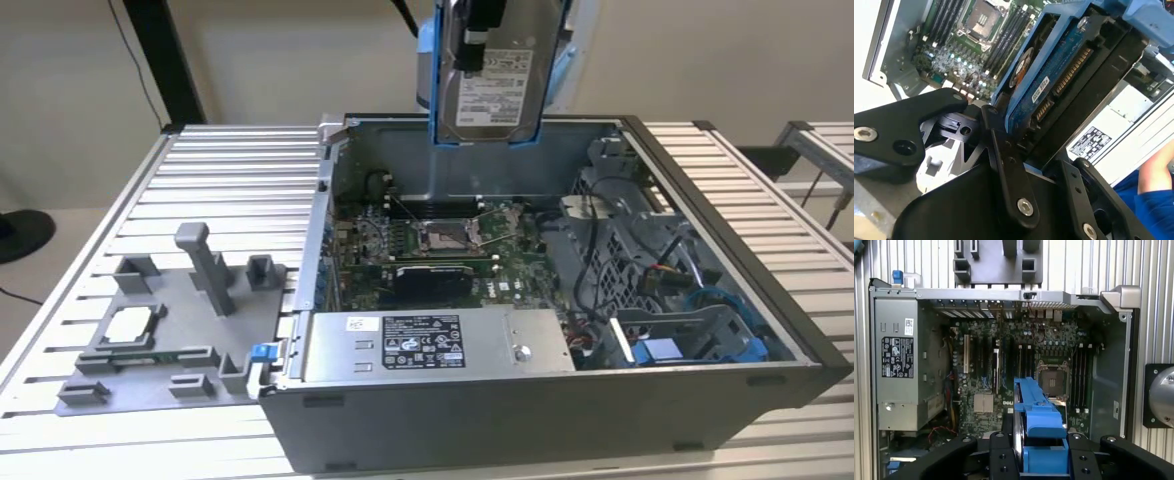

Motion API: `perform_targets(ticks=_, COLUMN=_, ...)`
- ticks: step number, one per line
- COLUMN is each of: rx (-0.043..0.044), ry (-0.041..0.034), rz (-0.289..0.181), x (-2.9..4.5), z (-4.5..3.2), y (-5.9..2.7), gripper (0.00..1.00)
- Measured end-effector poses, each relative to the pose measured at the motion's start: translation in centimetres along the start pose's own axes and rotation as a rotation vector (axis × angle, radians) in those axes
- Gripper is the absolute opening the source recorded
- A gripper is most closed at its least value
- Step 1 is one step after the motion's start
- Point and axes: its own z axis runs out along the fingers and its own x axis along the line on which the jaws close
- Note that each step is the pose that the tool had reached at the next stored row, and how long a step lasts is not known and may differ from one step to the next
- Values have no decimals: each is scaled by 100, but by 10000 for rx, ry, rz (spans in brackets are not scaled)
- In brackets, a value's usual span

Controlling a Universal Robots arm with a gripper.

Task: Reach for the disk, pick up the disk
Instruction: 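Pick up the disk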

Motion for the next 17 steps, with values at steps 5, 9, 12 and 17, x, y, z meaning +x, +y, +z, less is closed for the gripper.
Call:
perform_targets(ticks=5, rx=0, ry=0, rz=1, x=1, z=3, y=-110, gripper=0)
perform_targets(ticks=9, rx=0, ry=0, rz=0, x=1, z=4, y=-245, gripper=0)
perform_targets(ticks=12, rx=0, ry=0, rz=-3, x=1, z=4, y=-380, gripper=0)
perform_targets(ticks=17, rx=0, ry=-2, rz=-11, x=-1, z=5, y=-605, gripper=0)
